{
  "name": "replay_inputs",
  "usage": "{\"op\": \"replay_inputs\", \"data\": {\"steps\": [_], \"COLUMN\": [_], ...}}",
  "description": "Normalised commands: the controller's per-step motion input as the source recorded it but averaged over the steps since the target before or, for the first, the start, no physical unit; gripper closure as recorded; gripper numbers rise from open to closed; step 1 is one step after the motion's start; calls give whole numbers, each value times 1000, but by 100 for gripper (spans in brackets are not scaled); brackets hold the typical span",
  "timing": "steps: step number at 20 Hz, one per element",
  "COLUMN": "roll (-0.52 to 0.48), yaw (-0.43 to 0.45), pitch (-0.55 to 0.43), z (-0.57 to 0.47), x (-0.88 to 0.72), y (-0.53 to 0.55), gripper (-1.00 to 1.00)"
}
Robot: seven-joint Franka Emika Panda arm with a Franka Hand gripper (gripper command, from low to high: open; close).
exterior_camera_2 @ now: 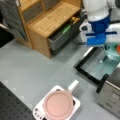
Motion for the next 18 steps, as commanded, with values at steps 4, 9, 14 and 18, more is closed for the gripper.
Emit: {"op": "replay_inputs", "data": {"steps": [4,9,14,18], "roll": [-54,-108,-117,-106], "yaw": [142,156,148,135], "pitch": [244,260,290,340], "z": [259,314,326,371], "x": [404,501,539,518], "y": [-256,-252,-286,-316], "gripper": [100,100,100,100]}}
